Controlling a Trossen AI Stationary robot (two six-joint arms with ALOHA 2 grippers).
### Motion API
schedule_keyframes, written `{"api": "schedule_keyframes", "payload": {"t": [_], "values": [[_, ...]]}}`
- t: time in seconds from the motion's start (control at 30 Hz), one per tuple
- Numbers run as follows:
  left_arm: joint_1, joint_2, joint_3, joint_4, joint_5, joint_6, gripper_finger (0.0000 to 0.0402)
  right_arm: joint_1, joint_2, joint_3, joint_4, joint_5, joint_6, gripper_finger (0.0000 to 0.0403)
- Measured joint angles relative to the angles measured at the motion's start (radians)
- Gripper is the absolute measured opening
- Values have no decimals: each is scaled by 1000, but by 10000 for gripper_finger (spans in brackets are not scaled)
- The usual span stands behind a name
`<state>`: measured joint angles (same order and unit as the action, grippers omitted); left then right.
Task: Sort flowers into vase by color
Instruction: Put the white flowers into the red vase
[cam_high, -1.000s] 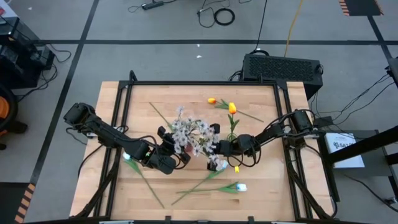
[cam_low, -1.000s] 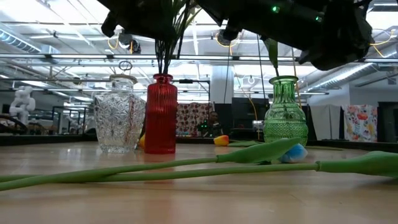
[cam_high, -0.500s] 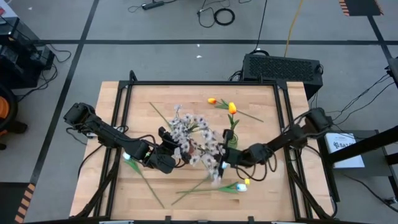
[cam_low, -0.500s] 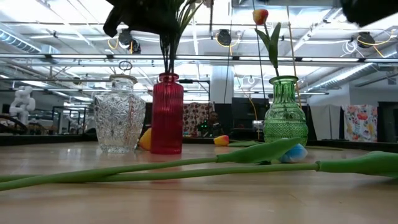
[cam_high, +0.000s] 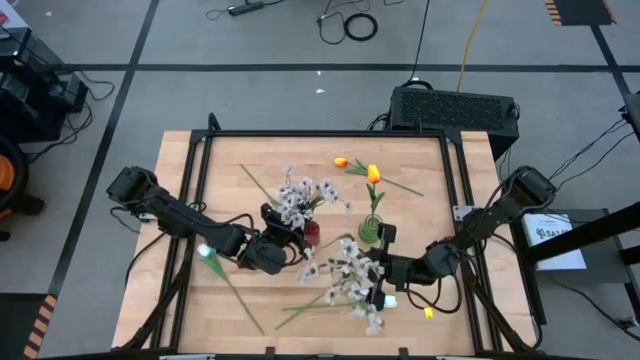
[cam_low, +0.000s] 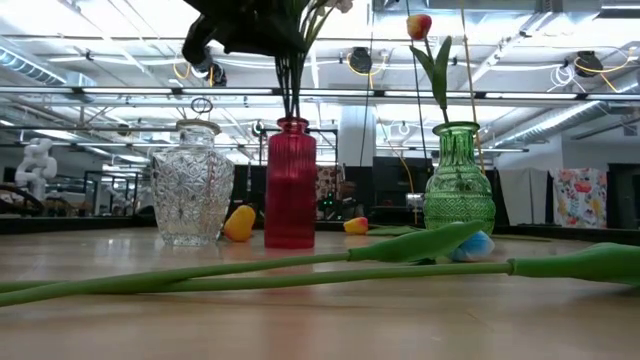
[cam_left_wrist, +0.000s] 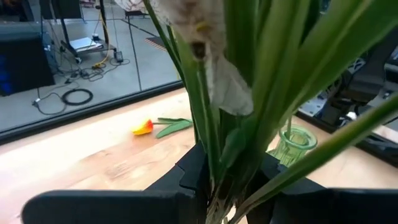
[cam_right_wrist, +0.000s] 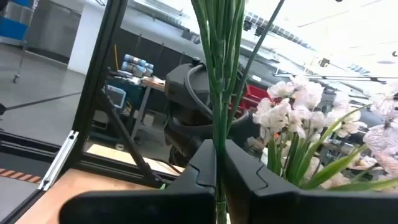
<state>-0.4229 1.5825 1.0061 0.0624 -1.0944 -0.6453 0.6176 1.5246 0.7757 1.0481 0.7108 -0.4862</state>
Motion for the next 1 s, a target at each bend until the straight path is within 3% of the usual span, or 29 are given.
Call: {"api": "schedule_keyframes", "payload": {"t": [0.3,0.6,0.77,1.0], "values": [[5,4,0,48,5,7,74,-47,0,0,24,-28,-16,0],[5,39,0,56,5,-1,74,-186,11,-60,58,-254,140,0],[5,53,0,63,4,-4,74,-227,11,-172,237,-310,165,0],[2,53,0,97,-1,-2,74,-311,11,-236,318,-544,236,0]]}}
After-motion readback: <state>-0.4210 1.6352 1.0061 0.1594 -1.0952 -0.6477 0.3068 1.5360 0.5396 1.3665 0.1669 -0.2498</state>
